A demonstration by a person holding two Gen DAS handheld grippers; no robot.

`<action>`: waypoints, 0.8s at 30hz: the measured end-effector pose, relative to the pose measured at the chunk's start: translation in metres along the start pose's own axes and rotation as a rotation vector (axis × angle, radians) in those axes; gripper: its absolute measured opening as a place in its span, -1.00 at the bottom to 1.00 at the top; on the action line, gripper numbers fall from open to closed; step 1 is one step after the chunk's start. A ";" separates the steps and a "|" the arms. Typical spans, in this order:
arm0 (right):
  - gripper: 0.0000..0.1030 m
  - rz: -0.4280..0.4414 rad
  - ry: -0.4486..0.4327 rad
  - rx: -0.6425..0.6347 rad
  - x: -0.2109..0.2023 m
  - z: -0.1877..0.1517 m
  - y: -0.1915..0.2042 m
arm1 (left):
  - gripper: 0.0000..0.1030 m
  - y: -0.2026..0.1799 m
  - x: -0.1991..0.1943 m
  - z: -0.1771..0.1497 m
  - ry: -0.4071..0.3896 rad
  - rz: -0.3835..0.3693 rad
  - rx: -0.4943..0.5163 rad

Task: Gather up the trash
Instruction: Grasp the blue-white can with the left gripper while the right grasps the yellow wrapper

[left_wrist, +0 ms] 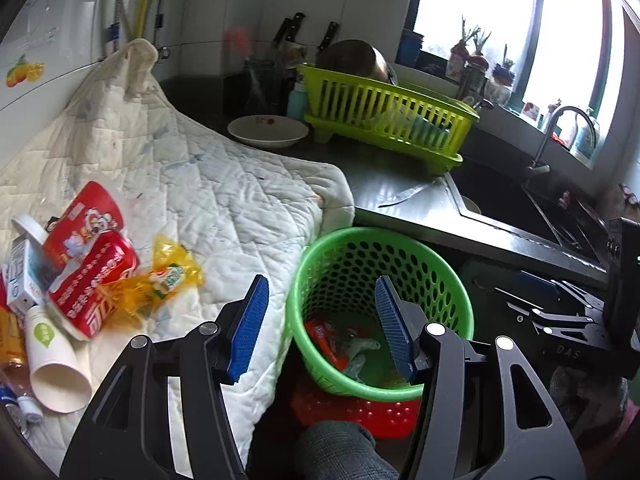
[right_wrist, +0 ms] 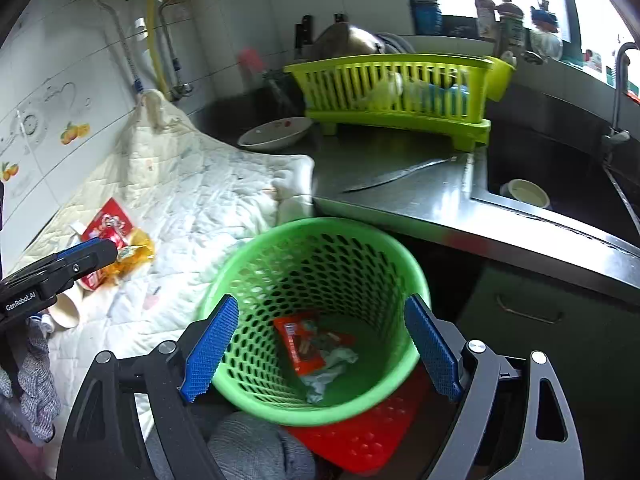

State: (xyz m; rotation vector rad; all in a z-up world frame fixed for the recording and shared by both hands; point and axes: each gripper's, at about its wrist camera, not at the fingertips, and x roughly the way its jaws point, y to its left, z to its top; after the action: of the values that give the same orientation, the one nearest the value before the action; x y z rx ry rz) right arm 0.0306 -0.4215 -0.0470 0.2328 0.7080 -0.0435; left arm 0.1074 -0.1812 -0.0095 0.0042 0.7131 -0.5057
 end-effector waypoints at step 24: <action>0.59 0.245 0.086 -0.186 0.055 0.021 0.166 | 0.40 0.225 -0.141 -0.055 -0.080 0.620 -0.542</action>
State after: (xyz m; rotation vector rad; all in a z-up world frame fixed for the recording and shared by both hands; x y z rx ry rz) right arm 0.1050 -0.2620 -0.0343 0.1427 0.7600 0.2664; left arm 0.0828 0.0887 -0.0006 -0.2929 0.7091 0.2872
